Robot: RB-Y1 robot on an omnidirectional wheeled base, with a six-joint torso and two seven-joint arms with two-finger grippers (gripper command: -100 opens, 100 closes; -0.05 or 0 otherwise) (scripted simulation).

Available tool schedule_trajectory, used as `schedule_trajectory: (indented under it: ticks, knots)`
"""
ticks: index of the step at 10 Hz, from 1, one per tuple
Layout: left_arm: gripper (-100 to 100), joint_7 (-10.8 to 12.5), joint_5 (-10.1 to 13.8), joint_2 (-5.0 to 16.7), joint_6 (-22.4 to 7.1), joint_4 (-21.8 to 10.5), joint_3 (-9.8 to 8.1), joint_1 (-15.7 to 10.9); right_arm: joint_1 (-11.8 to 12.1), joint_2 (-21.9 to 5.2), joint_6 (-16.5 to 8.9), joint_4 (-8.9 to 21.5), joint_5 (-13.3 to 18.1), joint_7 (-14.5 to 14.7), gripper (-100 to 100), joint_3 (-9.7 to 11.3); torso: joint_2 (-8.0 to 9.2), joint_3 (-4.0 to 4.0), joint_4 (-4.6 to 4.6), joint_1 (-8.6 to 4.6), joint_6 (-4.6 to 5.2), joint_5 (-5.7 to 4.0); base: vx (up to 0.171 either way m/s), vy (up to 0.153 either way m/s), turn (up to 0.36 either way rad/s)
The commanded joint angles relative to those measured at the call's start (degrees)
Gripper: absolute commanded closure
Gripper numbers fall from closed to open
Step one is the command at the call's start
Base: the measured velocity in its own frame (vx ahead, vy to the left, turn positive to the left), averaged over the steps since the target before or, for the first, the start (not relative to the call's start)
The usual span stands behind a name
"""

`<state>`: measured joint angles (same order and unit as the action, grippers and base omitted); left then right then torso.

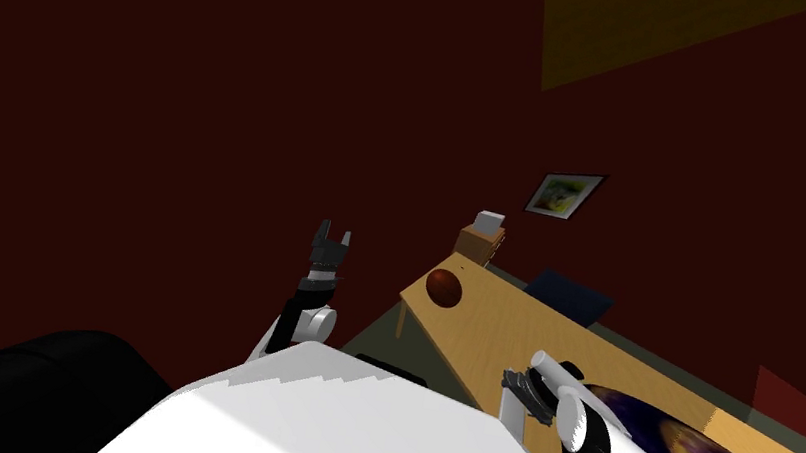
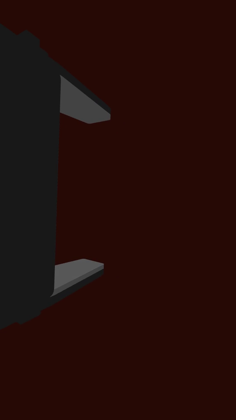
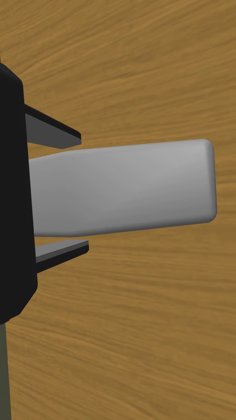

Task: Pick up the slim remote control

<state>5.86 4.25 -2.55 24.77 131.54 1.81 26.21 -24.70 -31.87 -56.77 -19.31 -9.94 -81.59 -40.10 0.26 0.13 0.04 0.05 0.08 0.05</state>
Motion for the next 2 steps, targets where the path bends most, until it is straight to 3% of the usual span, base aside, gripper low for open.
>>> schedule_trajectory:
  ticks: [1, 2]
  knots:
    - [0, 0.00, 0.00, 0.00, 0.00, 0.00, 0.00, 0.00, 0.00, 0.00, 0.00, 0.00, 0.00, 0.00, 100, 0.00, 0.00, 0.00, 0.00, 0.00, 0.00, 0.00, -0.030, 0.005, 0.006]
    - [0, 0.00, 0.00, 0.00, 0.00, 0.00, 0.00, 0.01, -0.28, -0.21, 0.58, 0.70, -0.01, 0.12, 0, 0.00, -0.07, -0.04, -0.02, -0.04, 0.02, -0.01, 0.000, 0.000, 0.000]
